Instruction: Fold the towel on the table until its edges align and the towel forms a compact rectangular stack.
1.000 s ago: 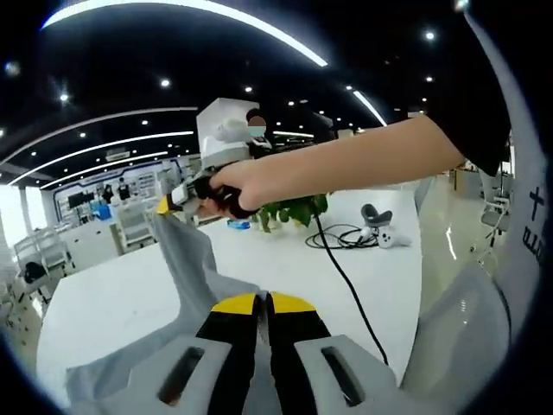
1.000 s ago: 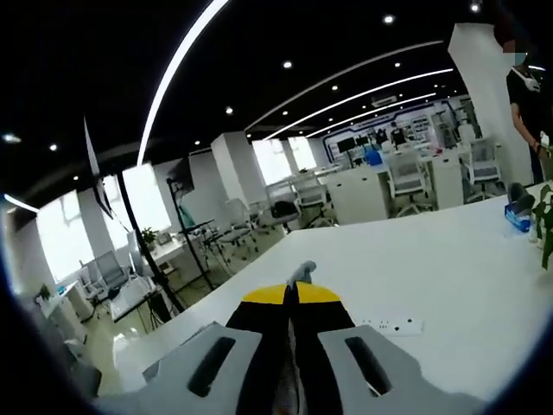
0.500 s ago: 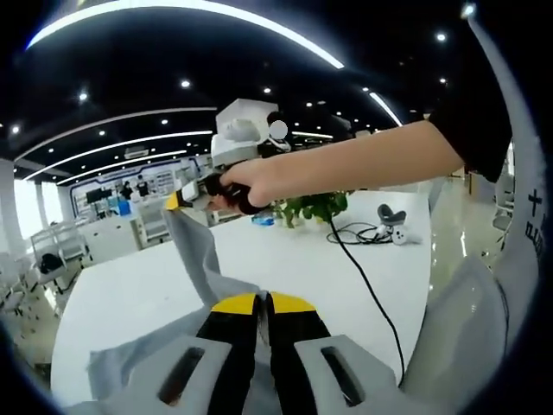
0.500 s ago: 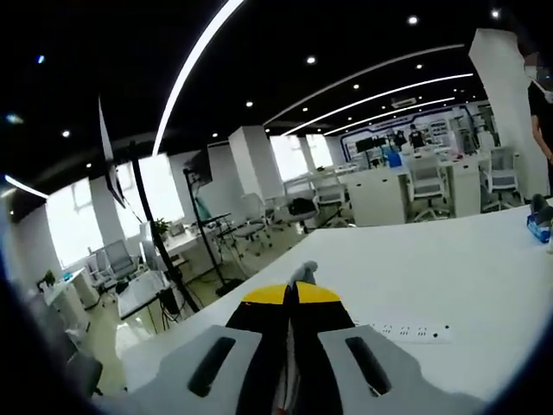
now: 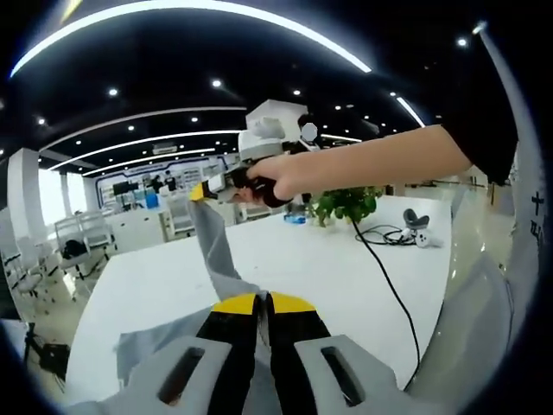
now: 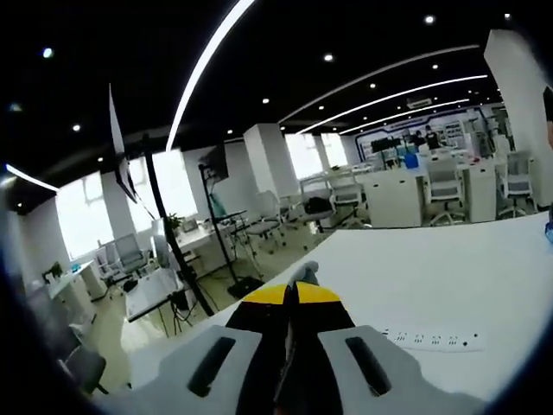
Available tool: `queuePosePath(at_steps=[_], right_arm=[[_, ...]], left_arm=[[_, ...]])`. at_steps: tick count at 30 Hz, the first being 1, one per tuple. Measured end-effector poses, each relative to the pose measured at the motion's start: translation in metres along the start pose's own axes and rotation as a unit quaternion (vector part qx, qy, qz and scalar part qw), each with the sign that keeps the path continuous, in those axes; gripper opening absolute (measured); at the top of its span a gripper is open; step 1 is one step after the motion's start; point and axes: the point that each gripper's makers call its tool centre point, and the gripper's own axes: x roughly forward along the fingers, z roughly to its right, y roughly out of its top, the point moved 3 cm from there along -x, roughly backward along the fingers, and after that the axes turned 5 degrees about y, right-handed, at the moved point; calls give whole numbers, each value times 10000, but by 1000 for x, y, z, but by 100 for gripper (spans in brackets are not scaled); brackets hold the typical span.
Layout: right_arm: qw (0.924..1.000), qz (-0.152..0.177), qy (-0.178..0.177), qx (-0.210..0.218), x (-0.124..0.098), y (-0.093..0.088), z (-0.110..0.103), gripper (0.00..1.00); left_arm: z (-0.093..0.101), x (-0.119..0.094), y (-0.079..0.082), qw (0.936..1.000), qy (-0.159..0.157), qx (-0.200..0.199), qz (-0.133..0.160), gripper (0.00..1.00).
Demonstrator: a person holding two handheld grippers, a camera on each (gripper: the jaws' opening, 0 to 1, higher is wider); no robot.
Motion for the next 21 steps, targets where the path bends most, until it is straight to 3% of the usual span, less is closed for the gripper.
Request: queuePosePath(at_steps=[9,21], right_arm=[[9997,-153,185,10,27,-11,-18,0],[9985,-368,392,121,55,-32,-34,0]], left_arm=[[-27,-18,-10,9995,303,-102,-76,4],[-50,-35,-30,9967,719,-255,-277,4]])
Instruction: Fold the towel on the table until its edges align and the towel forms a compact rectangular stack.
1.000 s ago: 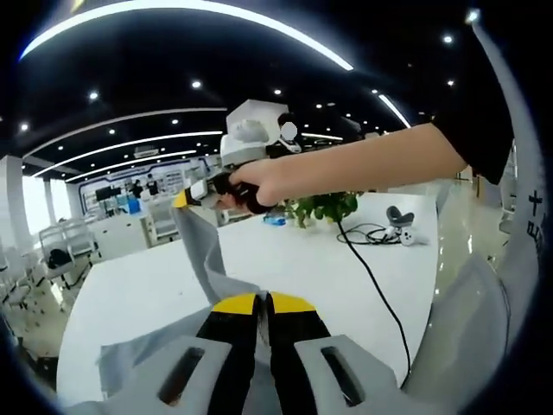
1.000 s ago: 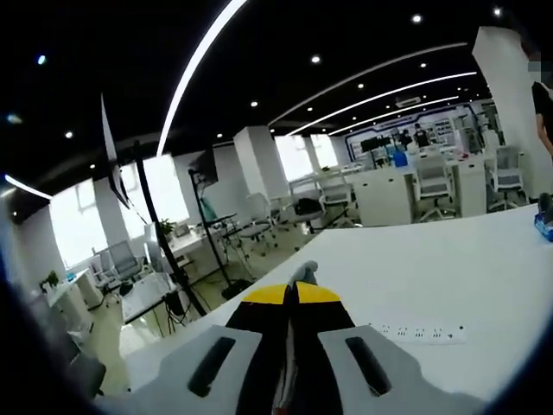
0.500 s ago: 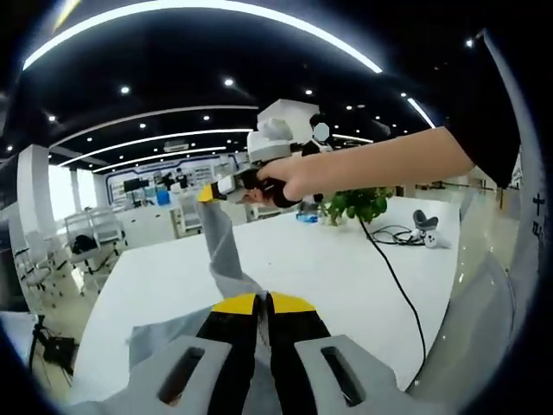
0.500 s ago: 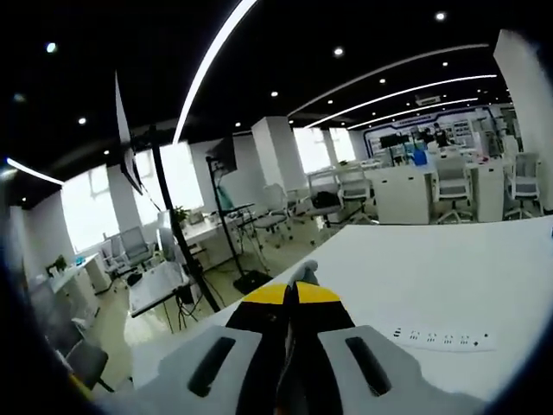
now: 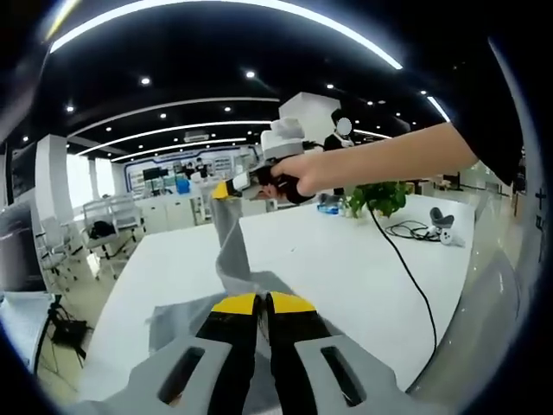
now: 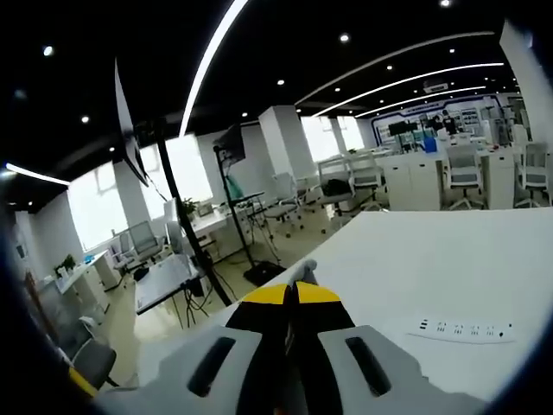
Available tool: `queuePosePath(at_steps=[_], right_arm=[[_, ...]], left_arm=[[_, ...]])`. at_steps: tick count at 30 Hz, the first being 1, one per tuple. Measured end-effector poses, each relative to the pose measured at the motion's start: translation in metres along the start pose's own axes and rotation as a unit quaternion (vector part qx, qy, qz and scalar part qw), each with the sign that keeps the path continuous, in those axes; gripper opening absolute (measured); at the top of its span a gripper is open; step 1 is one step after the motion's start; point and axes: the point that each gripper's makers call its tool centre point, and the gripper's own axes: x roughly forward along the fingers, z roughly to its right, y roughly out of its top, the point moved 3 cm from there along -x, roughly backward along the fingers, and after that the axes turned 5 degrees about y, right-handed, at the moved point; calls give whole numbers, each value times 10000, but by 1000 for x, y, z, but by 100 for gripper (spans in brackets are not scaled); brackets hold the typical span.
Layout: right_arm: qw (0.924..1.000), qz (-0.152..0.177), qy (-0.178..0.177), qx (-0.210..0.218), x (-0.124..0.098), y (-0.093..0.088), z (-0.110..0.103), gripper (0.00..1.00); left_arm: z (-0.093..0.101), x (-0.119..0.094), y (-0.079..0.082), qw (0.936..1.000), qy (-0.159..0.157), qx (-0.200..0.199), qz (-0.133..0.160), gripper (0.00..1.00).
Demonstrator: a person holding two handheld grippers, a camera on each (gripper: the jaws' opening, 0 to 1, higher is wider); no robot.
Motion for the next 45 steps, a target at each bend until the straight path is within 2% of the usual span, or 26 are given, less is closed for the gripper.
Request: queuePosePath(at_steps=[9,17,24,32,36,39,45], right_arm=[[9999,-65,147,-13,21,-4,-9,0],[9993,-230,288,-55,41,-19,-17,0],[9991,-287,299,9,63,-29,-15,0],[9990,-290,325,37,86,-35,-15,0],[9990,-293,316,90,95,-40,-16,0],[9989,-322,319,125,105,-46,-17,0],[9980,-534,327,79,124,-67,-19,0]], left_arm=[[-22,-9,-15,9994,235,-254,-49,4],[-43,-15,-32,9978,493,-392,-183,4],[-55,-21,-46,9959,651,-555,-282,3],[-70,-29,-52,9942,816,-634,-288,3],[-80,-33,-55,9919,1016,-729,-229,3],[-85,-35,-60,9903,1127,-770,-246,3],[-92,-35,-82,9870,1247,-930,-415,3]])
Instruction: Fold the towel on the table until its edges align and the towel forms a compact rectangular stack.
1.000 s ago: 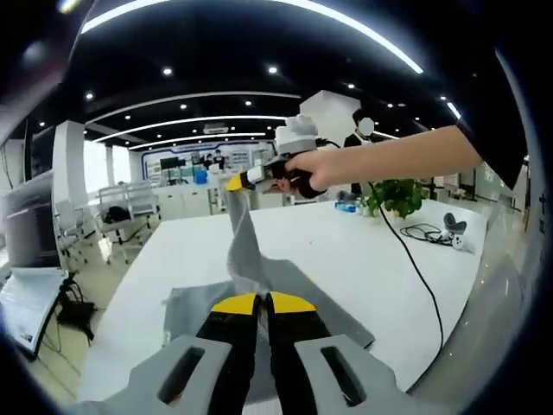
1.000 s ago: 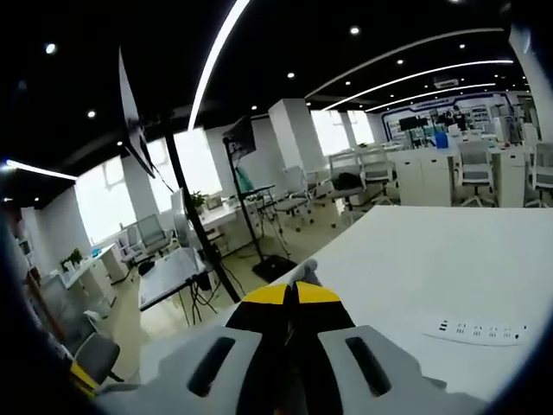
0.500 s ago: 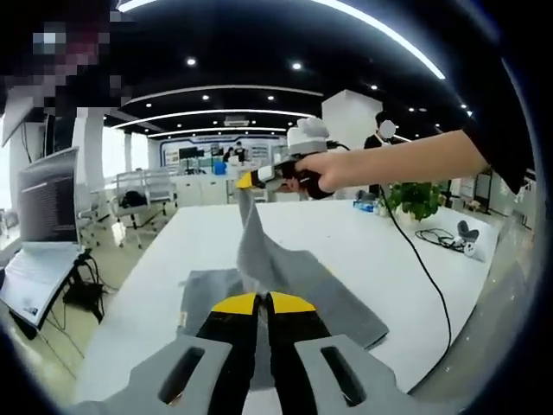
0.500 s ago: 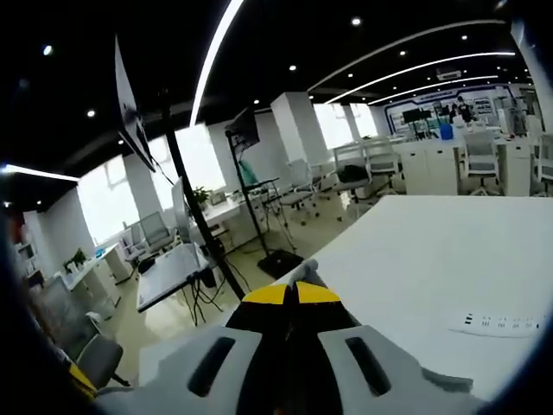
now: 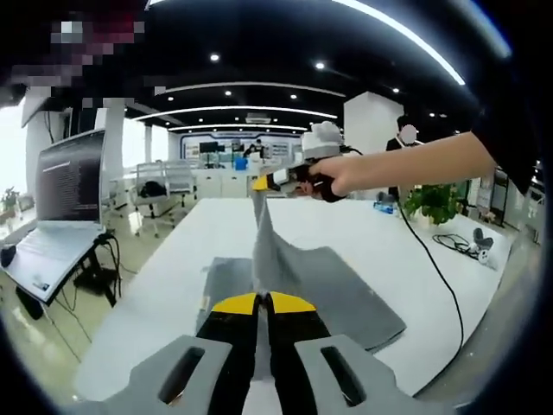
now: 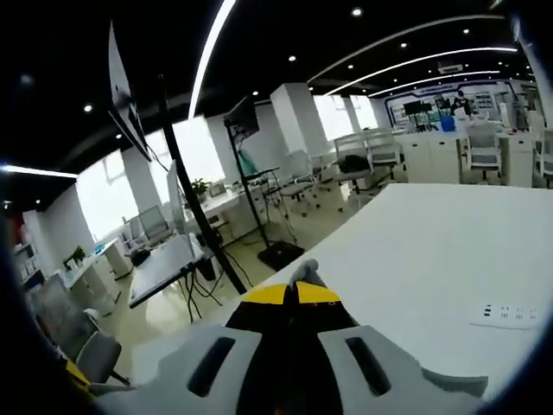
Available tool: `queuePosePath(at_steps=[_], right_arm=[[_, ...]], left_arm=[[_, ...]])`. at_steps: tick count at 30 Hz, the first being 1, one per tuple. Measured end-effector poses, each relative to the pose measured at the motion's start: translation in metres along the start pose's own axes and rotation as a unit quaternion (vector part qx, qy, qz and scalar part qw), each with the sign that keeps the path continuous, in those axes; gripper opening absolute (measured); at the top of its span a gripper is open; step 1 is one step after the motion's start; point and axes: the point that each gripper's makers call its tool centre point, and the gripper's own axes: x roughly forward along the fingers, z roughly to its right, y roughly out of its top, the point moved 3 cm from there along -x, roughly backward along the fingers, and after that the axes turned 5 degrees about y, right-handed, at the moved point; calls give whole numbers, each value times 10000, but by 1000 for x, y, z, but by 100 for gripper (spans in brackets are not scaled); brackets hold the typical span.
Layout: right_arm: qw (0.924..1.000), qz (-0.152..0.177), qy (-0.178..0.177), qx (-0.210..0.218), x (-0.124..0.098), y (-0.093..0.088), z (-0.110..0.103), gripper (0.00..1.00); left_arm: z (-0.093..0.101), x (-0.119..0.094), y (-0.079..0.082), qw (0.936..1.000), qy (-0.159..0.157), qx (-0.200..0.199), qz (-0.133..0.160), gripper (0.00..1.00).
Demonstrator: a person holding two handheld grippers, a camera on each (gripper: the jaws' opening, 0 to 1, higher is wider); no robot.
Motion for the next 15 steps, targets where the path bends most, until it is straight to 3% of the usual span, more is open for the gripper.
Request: queuePosePath(at_steps=[11,14,15], right_arm=[[9979,-585,-90,-252,46,-49,5,0],[9969,-732,-119,-269,56,-63,7,0],[9965,-769,-117,-298,58,-66,7,0]], left_arm=[[-20,14,-33,9991,188,-162,-355,3],[-31,17,-49,9963,426,-284,-694,3],[-31,18,-50,9964,415,-285,-688,3]])
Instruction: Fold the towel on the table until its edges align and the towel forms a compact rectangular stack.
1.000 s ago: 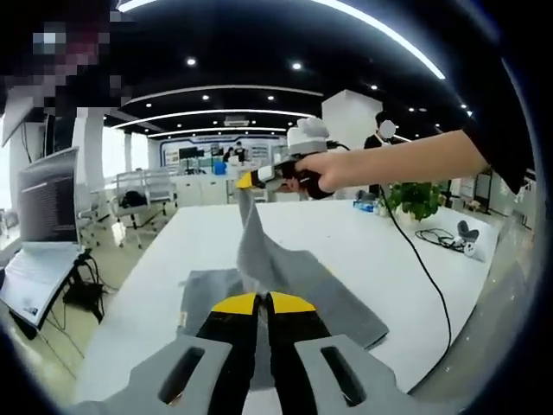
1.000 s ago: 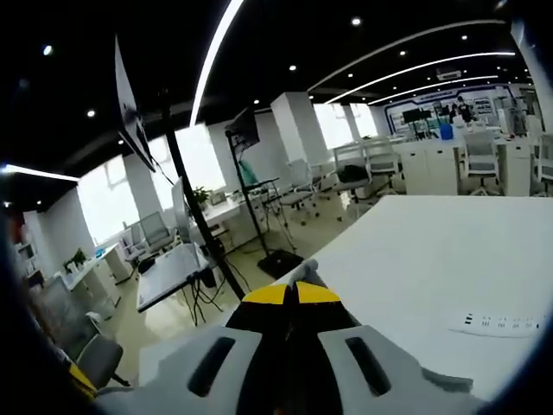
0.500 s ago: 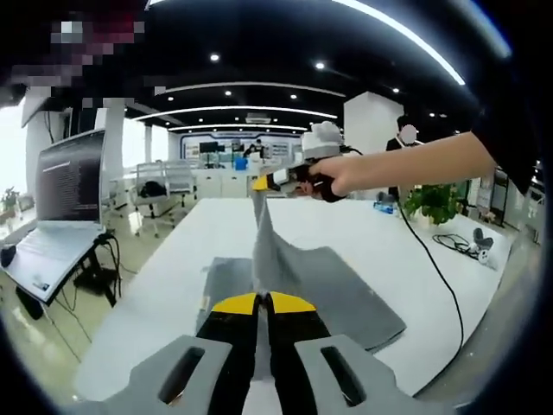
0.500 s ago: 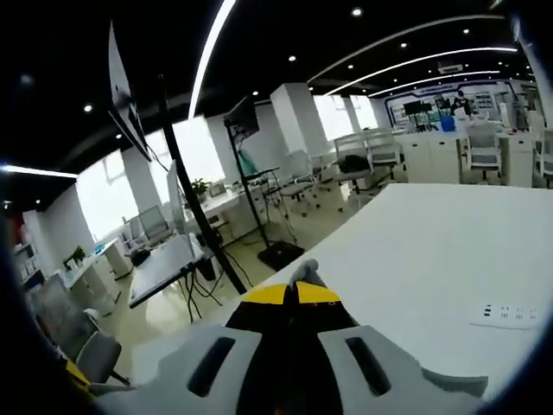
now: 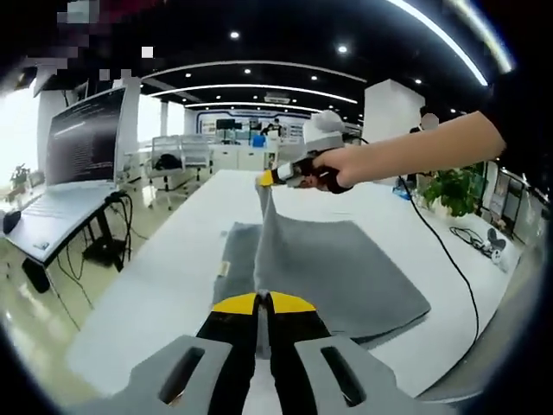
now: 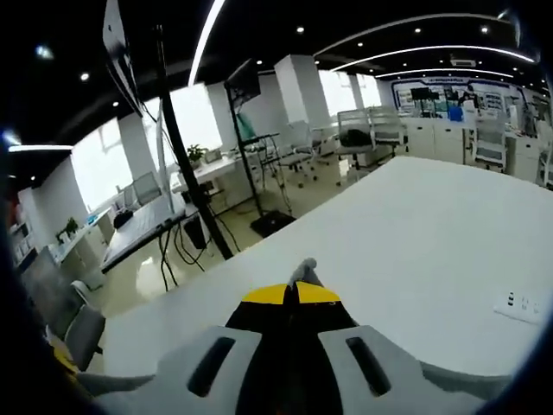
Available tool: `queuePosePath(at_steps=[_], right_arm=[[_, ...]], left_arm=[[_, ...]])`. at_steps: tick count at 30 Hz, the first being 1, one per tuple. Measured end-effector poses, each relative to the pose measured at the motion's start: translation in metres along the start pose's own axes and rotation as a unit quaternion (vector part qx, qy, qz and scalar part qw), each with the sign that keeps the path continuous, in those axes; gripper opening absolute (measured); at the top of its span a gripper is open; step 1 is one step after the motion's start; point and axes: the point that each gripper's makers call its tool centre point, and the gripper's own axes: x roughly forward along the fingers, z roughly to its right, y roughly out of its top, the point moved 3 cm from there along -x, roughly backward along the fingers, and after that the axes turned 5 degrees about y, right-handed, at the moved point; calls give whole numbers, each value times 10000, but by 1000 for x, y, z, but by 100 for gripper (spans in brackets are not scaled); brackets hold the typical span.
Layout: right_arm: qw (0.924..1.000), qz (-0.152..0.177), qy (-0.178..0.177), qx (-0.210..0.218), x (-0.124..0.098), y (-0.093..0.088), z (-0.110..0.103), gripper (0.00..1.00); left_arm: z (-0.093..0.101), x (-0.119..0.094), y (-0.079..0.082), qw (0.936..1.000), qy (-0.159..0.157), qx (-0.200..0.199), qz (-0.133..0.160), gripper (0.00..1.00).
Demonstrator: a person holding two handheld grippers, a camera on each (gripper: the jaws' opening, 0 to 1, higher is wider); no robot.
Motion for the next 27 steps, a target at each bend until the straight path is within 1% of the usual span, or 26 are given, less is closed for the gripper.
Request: queuePosePath(at_steps=[1,2,3,5,6,8,11,14,17,18,21,22,23,24,25,27], right_arm=[[9999,-121,-20,-116,5,-6,0,0],[9996,-219,-67,-182,7,-11,1,0],[9995,-265,-95,-148,12,-15,1,0],[9994,-300,-138,-99,20,-21,3,0],[9992,-341,-164,-98,23,-24,4,0],[9989,-407,-168,-132,29,-30,4,0],[9982,-524,-191,-217,40,-41,4,0],[9979,-563,-179,-254,51,-49,4,0],[9978,-583,-145,-294,58,-53,1,0],[9978,-576,-135,-314,57,-54,-4,0],[9978,-566,-94,-328,60,-57,-8,0],[9979,-561,-83,-321,60,-57,-8,0],[9981,-533,-53,-290,65,-57,-8,1],[9983,-496,-34,-295,65,-57,-9,1],[9984,-478,-8,-304,65,-57,-9,1],[9988,-429,72,-244,62,-56,-10,5]], left_arm=[[-1,1,-2,10000,26,-47,-33,3],[-10,5,-11,9998,68,-137,-82,3],[-12,7,-14,9998,92,-161,-121,3],[-14,9,-17,9995,150,-230,-179,3],[-18,11,-22,9991,201,-307,-207,3],[-20,12,-26,9987,209,-379,-252,3],[-24,16,-36,9978,267,-500,-349,3],[-29,19,-47,9963,328,-680,-419,3],[-29,19,-54,9943,368,-889,-460,3],[-30,20,-56,9937,388,-940,-462,3],[-33,21,-63,9915,434,-1130,-467,3],[-35,23,-66,9908,427,-1195,-478,4],[-34,24,-68,9899,345,-1298,-444,4],[-33,25,-67,9888,317,-1402,-401,4],[-32,25,-68,9879,308,-1463,-417,4],[-33,26,-68,9870,316,-1516,-430,5]])
